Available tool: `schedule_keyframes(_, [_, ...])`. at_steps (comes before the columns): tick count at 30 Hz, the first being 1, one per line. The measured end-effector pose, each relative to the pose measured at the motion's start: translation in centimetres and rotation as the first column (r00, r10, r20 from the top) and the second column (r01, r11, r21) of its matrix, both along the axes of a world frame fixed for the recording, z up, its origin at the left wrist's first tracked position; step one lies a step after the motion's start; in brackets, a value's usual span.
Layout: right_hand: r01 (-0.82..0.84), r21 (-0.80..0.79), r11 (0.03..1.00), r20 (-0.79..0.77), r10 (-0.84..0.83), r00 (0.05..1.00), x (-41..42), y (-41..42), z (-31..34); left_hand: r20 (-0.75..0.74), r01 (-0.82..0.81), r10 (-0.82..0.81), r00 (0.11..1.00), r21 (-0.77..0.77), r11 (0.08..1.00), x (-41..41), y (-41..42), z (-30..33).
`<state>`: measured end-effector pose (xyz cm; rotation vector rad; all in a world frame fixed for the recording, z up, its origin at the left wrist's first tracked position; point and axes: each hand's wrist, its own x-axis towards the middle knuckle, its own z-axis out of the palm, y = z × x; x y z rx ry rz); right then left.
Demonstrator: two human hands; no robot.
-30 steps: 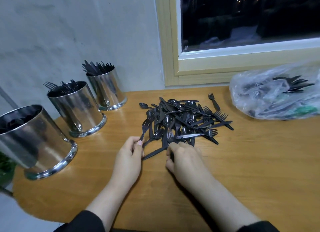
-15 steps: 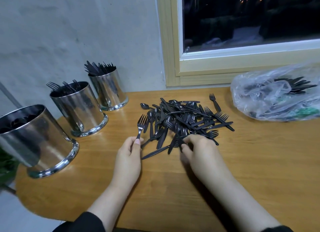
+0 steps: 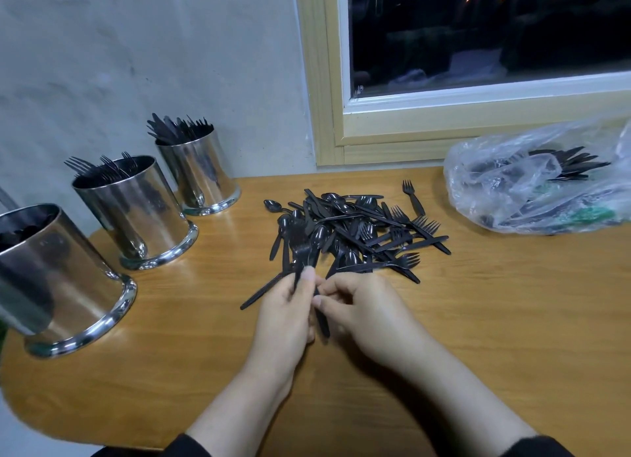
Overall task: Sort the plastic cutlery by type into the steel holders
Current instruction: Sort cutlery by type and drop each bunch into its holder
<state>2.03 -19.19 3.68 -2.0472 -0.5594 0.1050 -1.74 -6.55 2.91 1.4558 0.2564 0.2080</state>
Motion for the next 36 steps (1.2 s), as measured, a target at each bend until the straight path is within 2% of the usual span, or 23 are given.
schedule_keyframes(3, [-0.023,-0.107,0.994,0.033,0.026,0.999,0.6,-0.8,0.1,0.008,-0.009,0.008,1.000,0.110,0.994,0.5,0.0,-0.4])
schedule_keyframes(5, [0.101,-0.142,0.985,0.114,-0.085,0.990,2.0,-2.4,0.3,0.021,-0.039,0.036,0.999,0.183,0.982,0.9,0.2,-0.6])
schedule_keyframes(8, [0.361,-0.094,0.928,0.278,-0.324,0.904,4.9,-5.9,0.5,0.056,-0.034,0.022,0.998,0.240,0.970,1.1,0.6,-0.9])
schedule_keyframes(10, [0.433,-0.236,0.870,0.311,-0.354,0.882,6.6,-7.7,-0.3,0.074,-0.013,-0.002,0.997,0.200,0.980,0.9,0.8,-1.0])
schedule_keyframes(13, [0.394,-0.452,0.800,0.232,-0.321,0.918,7.6,-8.5,-1.3,0.077,-0.015,0.001,0.997,0.189,0.982,0.9,0.9,-1.1])
schedule_keyframes(18, [0.379,-0.446,0.811,0.214,-0.314,0.925,7.3,-8.2,-0.7,0.080,-0.037,0.023,0.997,0.176,0.984,0.9,1.0,-1.4])
schedule_keyframes(23, [0.294,-0.526,0.798,0.135,-0.263,0.955,7.3,-9.0,-0.9,0.106,-0.051,0.038,0.994,0.123,0.991,0.8,1.2,-1.5])
schedule_keyframes(25, [0.303,-0.485,0.820,0.144,-0.267,0.953,7.3,-9.2,-0.8,0.106,-0.049,0.045,0.993,0.044,0.998,0.9,1.2,-1.5])
schedule_keyframes(27, [0.326,-0.363,0.873,0.149,-0.291,0.945,7.2,-9.4,-0.4,0.113,-0.048,0.043,0.993,0.040,0.998,1.0,1.2,-1.6])
schedule_keyframes(29, [0.334,-0.194,0.922,0.124,-0.315,0.941,6.6,-9.5,0.8,0.136,-0.073,0.057,0.989,0.114,0.991,0.9,1.1,-1.6])
schedule_keyframes(31, [0.299,-0.049,0.953,0.066,-0.296,0.953,5.8,-9.5,1.9,0.204,-0.143,0.091,0.975,0.257,0.956,0.7,1.3,-1.5])
schedule_keyframes(34, [0.137,0.061,0.989,-0.063,-0.133,0.989,4.4,-8.2,3.0,0.349,-0.289,0.125,0.929,0.472,0.833,0.4,2.3,-1.0])
schedule_keyframes(36, [0.042,0.154,0.987,-0.157,-0.018,0.987,3.9,-6.9,3.0,0.430,-0.333,0.023,0.902,0.664,0.670,0.7,2.8,-0.6])
